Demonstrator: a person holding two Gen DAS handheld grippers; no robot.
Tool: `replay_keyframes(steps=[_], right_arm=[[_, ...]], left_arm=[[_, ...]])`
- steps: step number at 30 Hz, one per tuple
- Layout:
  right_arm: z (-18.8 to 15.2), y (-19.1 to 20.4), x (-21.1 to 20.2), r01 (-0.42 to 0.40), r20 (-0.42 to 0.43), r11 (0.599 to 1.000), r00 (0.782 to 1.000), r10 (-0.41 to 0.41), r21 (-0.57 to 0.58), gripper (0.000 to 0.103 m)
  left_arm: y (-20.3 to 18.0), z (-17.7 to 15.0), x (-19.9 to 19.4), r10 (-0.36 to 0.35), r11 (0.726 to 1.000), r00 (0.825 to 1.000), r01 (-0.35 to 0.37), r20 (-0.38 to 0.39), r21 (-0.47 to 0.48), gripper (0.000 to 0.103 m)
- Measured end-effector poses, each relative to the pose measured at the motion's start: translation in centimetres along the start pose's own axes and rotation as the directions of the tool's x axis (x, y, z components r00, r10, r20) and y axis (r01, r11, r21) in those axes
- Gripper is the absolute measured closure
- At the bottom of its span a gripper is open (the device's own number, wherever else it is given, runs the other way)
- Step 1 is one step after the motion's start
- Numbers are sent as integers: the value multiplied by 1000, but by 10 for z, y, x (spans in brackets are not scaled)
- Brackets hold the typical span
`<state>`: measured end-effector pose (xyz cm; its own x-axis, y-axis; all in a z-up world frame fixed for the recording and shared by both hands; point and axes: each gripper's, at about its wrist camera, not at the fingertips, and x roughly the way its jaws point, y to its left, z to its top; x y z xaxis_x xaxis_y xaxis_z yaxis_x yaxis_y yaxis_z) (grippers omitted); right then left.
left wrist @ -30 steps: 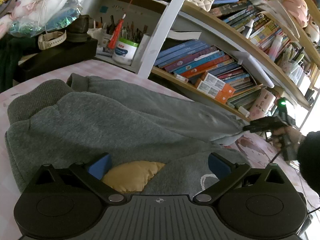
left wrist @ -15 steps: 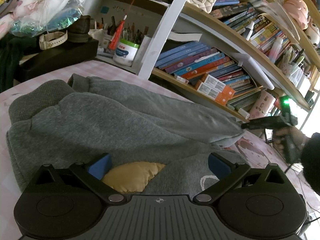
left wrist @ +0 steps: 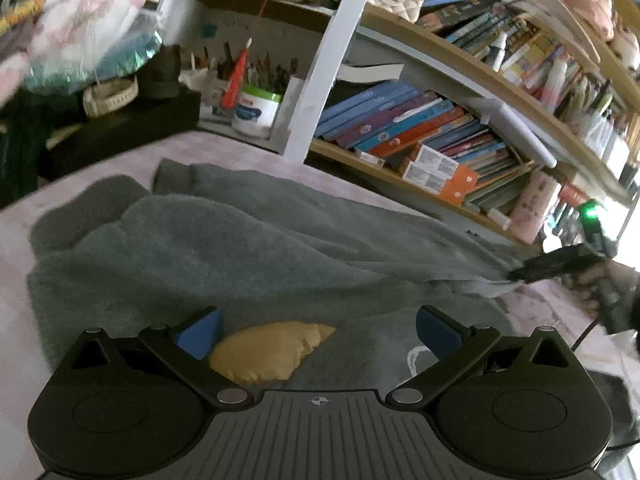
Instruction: Fold clothes
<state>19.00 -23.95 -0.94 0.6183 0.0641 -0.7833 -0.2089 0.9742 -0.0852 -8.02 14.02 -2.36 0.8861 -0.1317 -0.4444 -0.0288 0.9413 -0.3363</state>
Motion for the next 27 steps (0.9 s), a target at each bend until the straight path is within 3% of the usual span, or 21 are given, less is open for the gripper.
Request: replay_keyframes(steps=[4,7,10,12,15,18,21,24,25,26,27], right_arm=[[-28,-14,-22,28,-9,999,1000,-28,-35,52],[-46,-27,-34,86,3,995,996,-85,-42,43],[-60,-40,-45,131,29,991,991,-130,-24,42],[-74,-40,-68,122,83,992,989,-120,-15,44],[-95,-41,-103,106,162,994,981,-104,-3,42],[-129,-27,-142,9,185,999,983,0,-49,41],[-170,-4,-174,-26,184,989,982,53,-143,41],[-206,13,-191,-44,166,978,983,80,-206,41],[-217,17,-195,-52,158,976,984,86,-210,41],[-224,19,-197,-57,152,977,984,90,-206,43],[-231,21,-200,-63,146,978,985,94,-201,43]], left_arm=[[-1,-5,-29,-88,996,995,89,35,-15,0],[7,0,-59,-106,993,987,112,122,-48,0],[23,12,-78,-17,995,981,35,191,-91,0],[36,19,-81,73,992,979,-51,192,-116,0],[57,31,-69,191,977,969,-171,157,-129,1],[77,46,-54,289,953,950,-275,116,-126,1],[82,75,-31,259,964,963,-253,78,-78,1],[69,101,7,207,978,978,-206,-25,40,2],[62,107,23,205,976,976,-198,-75,96,11],[55,111,41,222,968,966,-202,-130,151,25],[49,113,58,250,956,951,-212,-184,204,32]])
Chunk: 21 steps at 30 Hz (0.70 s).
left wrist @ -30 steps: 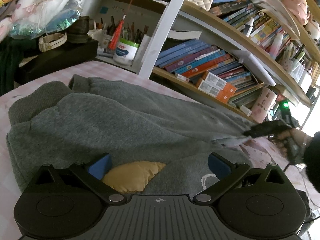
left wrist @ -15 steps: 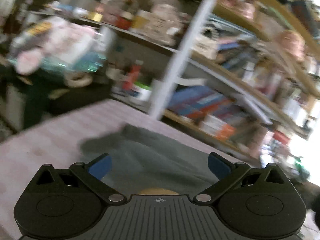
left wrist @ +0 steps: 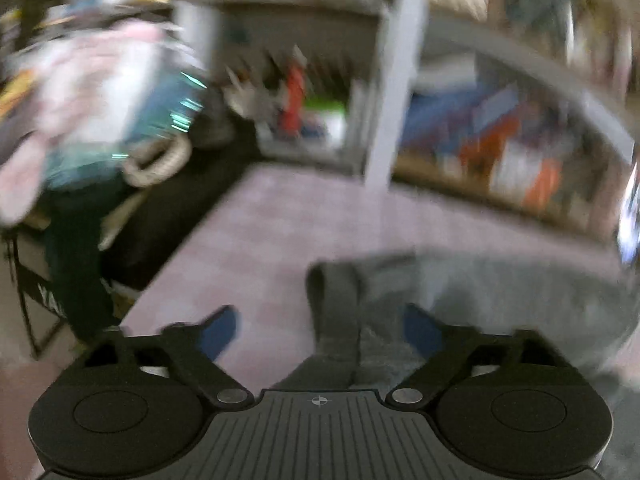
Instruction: Fold clothes
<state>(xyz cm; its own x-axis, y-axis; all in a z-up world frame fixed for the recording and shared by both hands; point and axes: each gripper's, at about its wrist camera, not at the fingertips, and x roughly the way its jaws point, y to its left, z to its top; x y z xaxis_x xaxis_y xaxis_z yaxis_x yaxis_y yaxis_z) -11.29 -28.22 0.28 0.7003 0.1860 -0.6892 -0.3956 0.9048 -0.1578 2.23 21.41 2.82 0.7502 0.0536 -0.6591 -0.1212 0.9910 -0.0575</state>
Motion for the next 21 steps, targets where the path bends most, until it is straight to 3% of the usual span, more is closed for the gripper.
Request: replay_keyframes(steps=[1,3,5,8,10,13,15,18,19,21], right_arm=[[-6,3,-3,-4,-5,1000,1000,4,6,44],[-15,1,-4,0,-25,1000,1000,0,29,45],[-23,-2,-4,5,-47,998,999,-3,57,47],[-29,-12,-6,-6,-51,993,999,12,120,47],[-30,-16,-4,6,-49,991,999,1,133,47],[-30,-19,-2,25,-42,988,999,-19,153,46],[-30,-20,1,27,-31,985,999,-22,172,45],[-28,-19,2,33,-22,984,999,-30,173,45],[-28,-19,0,32,-17,986,999,-30,166,45],[-27,-21,-3,27,4,984,1000,-28,175,45]], left_arm=[[-8,6,14,18,999,998,-16,-54,46,39],[-21,12,39,39,993,990,-24,-138,113,41],[-27,15,59,30,991,982,-5,-188,132,51],[-24,29,77,15,995,982,5,-191,104,64],[-20,39,89,72,995,982,-58,-174,86,68],[-20,50,105,194,980,971,-186,-139,70,68],[-20,53,112,228,974,966,-224,-125,41,65],[-18,58,107,239,971,963,-240,-127,11,54],[-16,58,99,237,971,965,-236,-112,17,48],[-4,56,74,210,978,976,-209,-62,13,46]])
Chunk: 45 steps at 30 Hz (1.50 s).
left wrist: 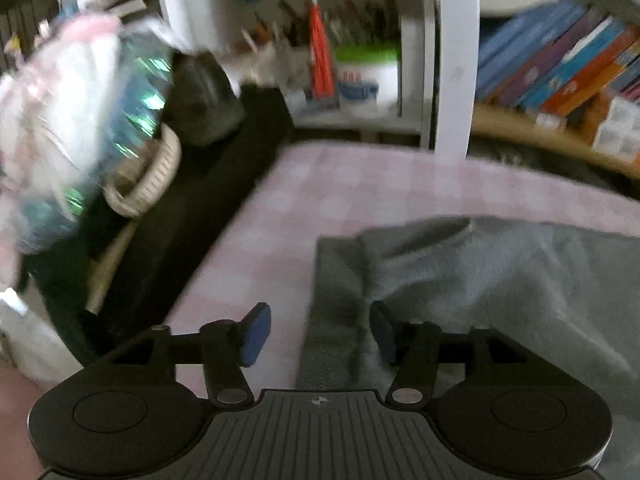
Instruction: Fold clothes
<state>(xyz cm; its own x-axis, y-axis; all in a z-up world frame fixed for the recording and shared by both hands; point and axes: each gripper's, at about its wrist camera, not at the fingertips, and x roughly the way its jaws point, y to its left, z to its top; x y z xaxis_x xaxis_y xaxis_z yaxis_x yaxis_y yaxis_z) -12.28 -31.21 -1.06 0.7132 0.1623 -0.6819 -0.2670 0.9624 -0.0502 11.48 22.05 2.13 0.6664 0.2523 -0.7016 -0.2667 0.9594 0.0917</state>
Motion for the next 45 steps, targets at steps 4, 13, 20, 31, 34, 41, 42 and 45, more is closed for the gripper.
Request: replay_keyframes(steps=[4,13,20,31,34,41,42,45], right_arm=[[6,-5,-5,-9,60,999,998,7,36,48],[12,3,21,36,19,999,999,-35,-35,67],[11,-18,28,85,42,996,996,-85,4,64],[1,-17,27,79,104,996,991,-83,37,62],[0,-17,26,85,109,995,990,-90,47,61],[-3,-6,5,84,166,994,982,-94,64,62],[-3,-4,1,85,174,994,980,-95,61,63],[-5,5,-7,85,179,995,980,-92,47,72]], left_arm=[[42,-24,-41,-87,994,996,89,28,-70,46],[83,-107,-56,-207,946,978,206,20,-252,59],[80,-128,-69,-201,944,978,211,63,-252,75],[70,-141,-81,-118,966,988,138,104,-219,60],[64,-153,-98,-64,974,984,97,164,-205,50],[39,-196,-156,-169,971,953,205,252,-121,50],[33,-202,-163,-177,972,947,211,267,-103,50],[19,-213,-176,-176,972,929,216,326,-89,48]])
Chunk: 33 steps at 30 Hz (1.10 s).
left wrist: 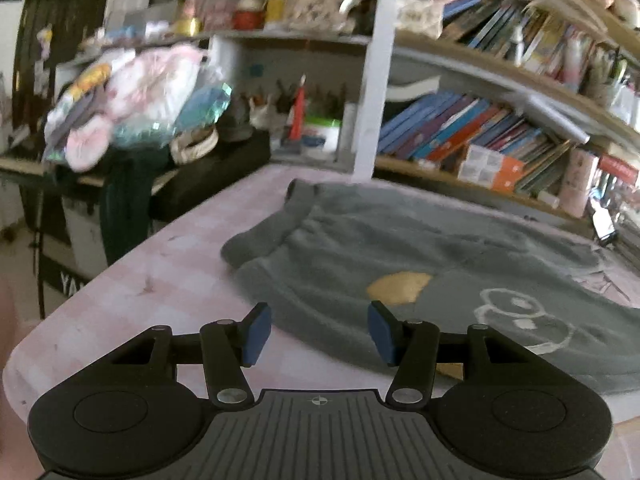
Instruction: Fold clothes
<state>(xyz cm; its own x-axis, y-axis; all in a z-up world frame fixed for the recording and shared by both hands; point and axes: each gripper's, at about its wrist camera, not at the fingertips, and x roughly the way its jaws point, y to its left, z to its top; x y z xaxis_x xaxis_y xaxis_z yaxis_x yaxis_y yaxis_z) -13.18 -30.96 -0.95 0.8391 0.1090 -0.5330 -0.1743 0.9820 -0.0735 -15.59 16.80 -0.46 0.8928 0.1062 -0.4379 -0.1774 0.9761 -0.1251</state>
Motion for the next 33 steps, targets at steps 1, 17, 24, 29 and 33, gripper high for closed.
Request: replay_keyframes(steps=[1,17,24,29,33], right_arm=[[-1,3,1,-2,-14,1000,1000,2,-9,73],[-21,-2,8,26,-32,1000,999,-25,17,72],[-24,-1,8,32,-19,999,999,-32,10,71],[-24,-1,7,32,-15,999,999,-32,11,70],[-25,-1,7,40,-11,999,999,-40,7,67]], left_arm=[[-4,-2,-2,-1,1000,1000,1,17,0,40],[-25,-10,-1,-18,998,998,14,55,55,9],[-30,-13,0,-28,996,999,25,40,84,6],[-40,-16,-2,-21,991,999,16,40,135,2],[-46,-18,-2,-13,985,999,6,39,171,0]])
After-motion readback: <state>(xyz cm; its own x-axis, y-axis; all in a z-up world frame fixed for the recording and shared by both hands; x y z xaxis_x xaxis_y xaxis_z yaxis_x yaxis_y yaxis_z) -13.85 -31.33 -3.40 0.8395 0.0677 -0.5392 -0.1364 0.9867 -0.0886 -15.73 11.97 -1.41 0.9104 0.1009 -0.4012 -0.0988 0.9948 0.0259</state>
